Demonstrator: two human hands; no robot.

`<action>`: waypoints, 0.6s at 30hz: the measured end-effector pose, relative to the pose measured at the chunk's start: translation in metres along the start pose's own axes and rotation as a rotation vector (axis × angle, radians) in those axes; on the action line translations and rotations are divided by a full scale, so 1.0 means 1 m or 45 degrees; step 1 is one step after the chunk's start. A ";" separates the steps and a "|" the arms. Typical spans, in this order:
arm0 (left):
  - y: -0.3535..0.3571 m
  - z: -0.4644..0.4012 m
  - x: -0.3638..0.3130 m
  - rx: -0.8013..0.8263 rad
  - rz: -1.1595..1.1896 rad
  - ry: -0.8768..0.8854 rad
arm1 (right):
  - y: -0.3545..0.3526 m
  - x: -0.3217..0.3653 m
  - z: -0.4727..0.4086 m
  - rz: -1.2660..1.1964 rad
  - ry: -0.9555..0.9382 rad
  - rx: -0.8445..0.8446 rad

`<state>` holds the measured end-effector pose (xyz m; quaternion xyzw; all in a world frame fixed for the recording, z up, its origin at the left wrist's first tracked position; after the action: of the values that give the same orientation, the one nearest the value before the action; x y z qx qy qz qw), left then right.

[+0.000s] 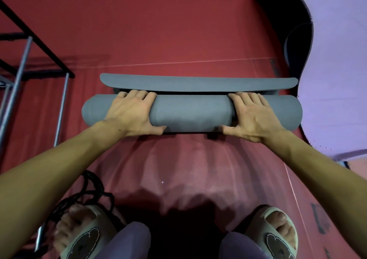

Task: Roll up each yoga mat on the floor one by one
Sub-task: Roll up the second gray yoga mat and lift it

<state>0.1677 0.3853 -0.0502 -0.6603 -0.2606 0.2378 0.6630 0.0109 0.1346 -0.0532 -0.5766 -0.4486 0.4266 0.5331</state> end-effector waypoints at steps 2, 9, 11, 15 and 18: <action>-0.001 -0.001 0.001 -0.024 -0.043 0.001 | 0.003 0.001 -0.002 0.035 0.006 0.009; 0.018 -0.003 0.007 0.041 -0.183 0.038 | 0.011 -0.002 -0.011 0.154 0.001 0.069; 0.015 -0.005 0.007 0.012 -0.202 0.048 | 0.006 -0.004 -0.011 0.127 0.023 0.021; 0.008 -0.005 0.008 -0.025 -0.200 0.087 | -0.003 -0.001 -0.006 0.125 -0.030 -0.065; 0.006 -0.002 0.007 0.032 -0.168 0.121 | -0.005 -0.004 -0.004 0.050 -0.033 -0.053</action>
<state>0.1743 0.3886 -0.0559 -0.6437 -0.2688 0.1652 0.6972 0.0140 0.1302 -0.0476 -0.5908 -0.4528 0.4350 0.5067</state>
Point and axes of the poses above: each hand's wrist, its own z-axis away from the middle knuckle, its own y-axis out of the palm, x = y × z, the point moved 8 cm from there along -z, towards the middle knuckle, and after that the axes turned 9 degrees about -x, right-handed, at the moved point
